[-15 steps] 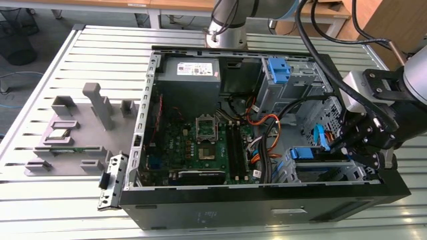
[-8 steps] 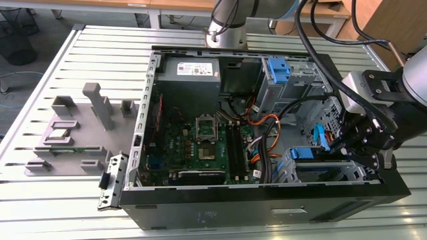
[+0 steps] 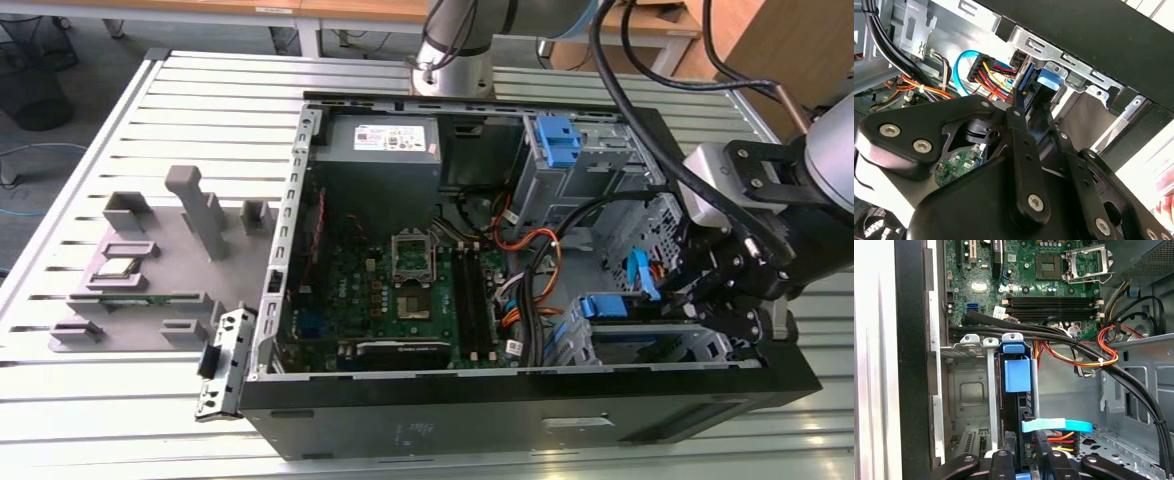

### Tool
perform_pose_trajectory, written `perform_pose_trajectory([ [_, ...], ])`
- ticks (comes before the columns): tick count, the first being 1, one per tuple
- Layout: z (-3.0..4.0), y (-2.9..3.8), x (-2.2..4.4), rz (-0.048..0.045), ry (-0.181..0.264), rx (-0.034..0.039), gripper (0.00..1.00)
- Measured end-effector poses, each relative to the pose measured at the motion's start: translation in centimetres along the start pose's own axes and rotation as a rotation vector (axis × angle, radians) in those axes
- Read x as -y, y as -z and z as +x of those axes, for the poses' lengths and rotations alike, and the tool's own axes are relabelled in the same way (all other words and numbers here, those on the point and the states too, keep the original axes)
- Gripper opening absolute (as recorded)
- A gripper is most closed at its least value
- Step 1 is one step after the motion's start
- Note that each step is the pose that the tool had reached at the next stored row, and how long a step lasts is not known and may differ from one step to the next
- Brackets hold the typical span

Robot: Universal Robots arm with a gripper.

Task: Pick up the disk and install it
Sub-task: 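Insert the second disk wire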

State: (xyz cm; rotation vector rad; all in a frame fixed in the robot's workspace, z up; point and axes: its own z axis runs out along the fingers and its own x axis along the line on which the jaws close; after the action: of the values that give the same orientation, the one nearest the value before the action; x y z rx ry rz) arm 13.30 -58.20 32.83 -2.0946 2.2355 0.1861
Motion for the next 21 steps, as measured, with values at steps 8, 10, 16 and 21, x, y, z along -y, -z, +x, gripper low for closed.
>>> perform_pose_trajectory([
  [8,-0.39,1.87,-0.08,0.0,0.0,0.0001,0.31],
  [10,-0.41,2.05,-0.09,0.0,0.0,0.0,0.31],
  [16,-0.42,2.05,-0.09,0.0,0.0,-0.0001,0.31],
  [21,-0.42,2.05,-0.09,0.0,0.0,-0.0002,0.17],
])
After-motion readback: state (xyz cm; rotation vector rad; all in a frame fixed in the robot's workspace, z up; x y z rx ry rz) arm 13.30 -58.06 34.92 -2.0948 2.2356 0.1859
